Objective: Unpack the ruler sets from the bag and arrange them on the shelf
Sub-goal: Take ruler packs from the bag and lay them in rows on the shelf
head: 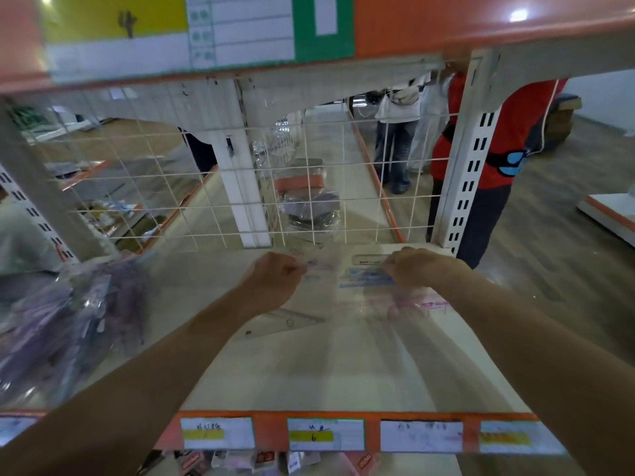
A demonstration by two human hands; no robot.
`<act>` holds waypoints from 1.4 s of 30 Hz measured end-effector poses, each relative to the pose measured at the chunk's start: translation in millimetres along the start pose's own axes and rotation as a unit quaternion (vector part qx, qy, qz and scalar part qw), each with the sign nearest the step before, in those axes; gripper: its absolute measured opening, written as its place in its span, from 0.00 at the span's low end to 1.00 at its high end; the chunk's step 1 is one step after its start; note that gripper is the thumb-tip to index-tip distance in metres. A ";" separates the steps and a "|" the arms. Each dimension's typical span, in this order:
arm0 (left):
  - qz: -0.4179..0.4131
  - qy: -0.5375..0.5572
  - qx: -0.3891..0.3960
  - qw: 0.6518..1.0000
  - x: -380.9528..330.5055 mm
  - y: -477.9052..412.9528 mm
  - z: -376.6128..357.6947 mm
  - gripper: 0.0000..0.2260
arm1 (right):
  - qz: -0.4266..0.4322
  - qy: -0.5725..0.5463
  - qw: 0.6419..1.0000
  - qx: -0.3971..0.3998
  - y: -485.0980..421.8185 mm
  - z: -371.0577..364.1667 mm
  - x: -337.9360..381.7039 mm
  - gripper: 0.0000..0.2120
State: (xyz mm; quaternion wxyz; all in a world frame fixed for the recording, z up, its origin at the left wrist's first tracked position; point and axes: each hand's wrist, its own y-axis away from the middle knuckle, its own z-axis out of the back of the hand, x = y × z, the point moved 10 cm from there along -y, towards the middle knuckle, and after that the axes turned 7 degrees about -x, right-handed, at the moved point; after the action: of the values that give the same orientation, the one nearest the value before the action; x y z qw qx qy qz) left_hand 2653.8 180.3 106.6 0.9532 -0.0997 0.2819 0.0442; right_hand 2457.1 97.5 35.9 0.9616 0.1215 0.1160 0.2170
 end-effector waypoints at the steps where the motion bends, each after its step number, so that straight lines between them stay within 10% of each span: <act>1: 0.006 -0.003 0.004 1.000 3.2 -0.2 -0.1 0.18 | -0.005 -0.002 1.000 -0.001 -2.3 0.5 0.5 0.16; 18: 0.093 0.008 -0.048 0.994 70.9 -7.3 29.0 0.12 | 0.087 -0.104 0.983 -0.123 -21.9 51.9 120.8 0.18; 26: -0.027 0.005 0.078 0.997 67.4 33.6 4.0 0.10 | 0.024 -0.188 0.970 -0.151 -42.2 57.2 131.0 0.13; 42: -0.139 0.019 -0.001 0.990 87.9 61.9 38.2 0.13 | 0.092 -0.238 0.948 -0.189 -44.0 75.5 170.8 0.13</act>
State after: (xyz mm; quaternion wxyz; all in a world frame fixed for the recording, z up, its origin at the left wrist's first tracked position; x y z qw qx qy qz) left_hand 2738.9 251.5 79.7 0.9446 -0.1399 0.2831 -0.0898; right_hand 2645.2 121.2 65.5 0.9425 -0.0043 -0.1711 0.2869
